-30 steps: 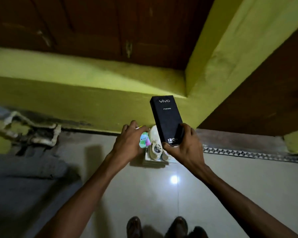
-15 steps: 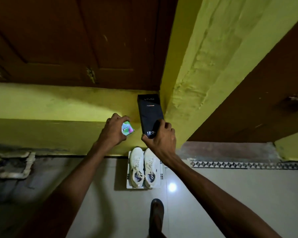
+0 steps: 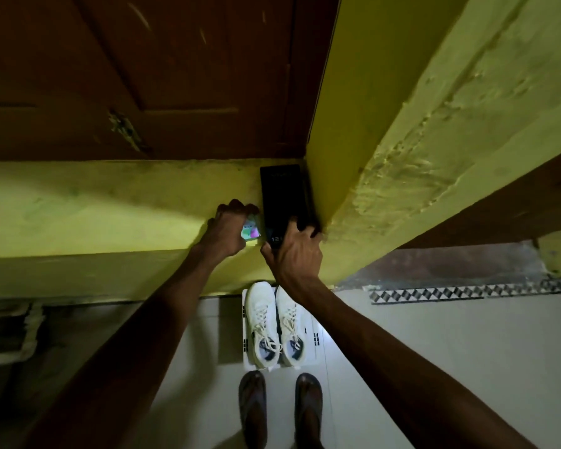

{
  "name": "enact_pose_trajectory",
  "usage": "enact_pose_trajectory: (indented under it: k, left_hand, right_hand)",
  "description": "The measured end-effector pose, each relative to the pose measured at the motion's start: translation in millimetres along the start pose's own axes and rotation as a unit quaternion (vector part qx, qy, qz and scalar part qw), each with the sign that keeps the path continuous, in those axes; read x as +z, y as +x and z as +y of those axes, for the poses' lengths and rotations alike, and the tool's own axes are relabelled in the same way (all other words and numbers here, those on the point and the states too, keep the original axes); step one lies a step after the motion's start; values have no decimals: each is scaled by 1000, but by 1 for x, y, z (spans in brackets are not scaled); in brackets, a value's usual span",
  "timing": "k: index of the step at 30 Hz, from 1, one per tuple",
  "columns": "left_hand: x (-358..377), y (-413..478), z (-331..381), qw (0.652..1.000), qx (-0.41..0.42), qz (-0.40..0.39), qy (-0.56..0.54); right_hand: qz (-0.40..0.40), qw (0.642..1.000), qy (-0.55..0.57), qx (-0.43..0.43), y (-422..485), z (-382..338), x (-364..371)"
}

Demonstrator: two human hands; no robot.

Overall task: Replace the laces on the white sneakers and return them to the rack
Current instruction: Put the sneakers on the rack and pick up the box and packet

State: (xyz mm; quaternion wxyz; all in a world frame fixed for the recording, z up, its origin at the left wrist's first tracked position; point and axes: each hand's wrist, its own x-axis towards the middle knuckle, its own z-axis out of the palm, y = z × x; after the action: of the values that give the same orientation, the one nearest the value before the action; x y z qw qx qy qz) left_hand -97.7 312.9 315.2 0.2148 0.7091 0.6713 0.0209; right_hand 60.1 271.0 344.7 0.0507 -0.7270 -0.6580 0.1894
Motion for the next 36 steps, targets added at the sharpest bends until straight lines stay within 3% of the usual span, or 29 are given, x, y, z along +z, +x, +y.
enact_pose_trajectory:
  k: [6,10,20,26,31,36]
  left_hand:
    - [-1,12,3,997,35,29,-64]
    - [-3,18,13,992,32,24,-119]
    - [-5,15,10,989,21,26,-143]
    - [-8,12,13,987,32,33,-156]
    - [-6,3,15,985,32,45,-166]
    - [-6,2,12,984,31,35,-172]
  right_hand:
    - [41,982,-172,-58,16,-4,2]
    - [63,973,-212,-69,28,-9,-2]
    - [37,965,-236,-107,33,-5,-2]
    - [85,967,-232,-68,32,-1,4]
    - [50,971,-224,-71,26,-5,2]
    - [66,968,-227,-78,20,-9,0]
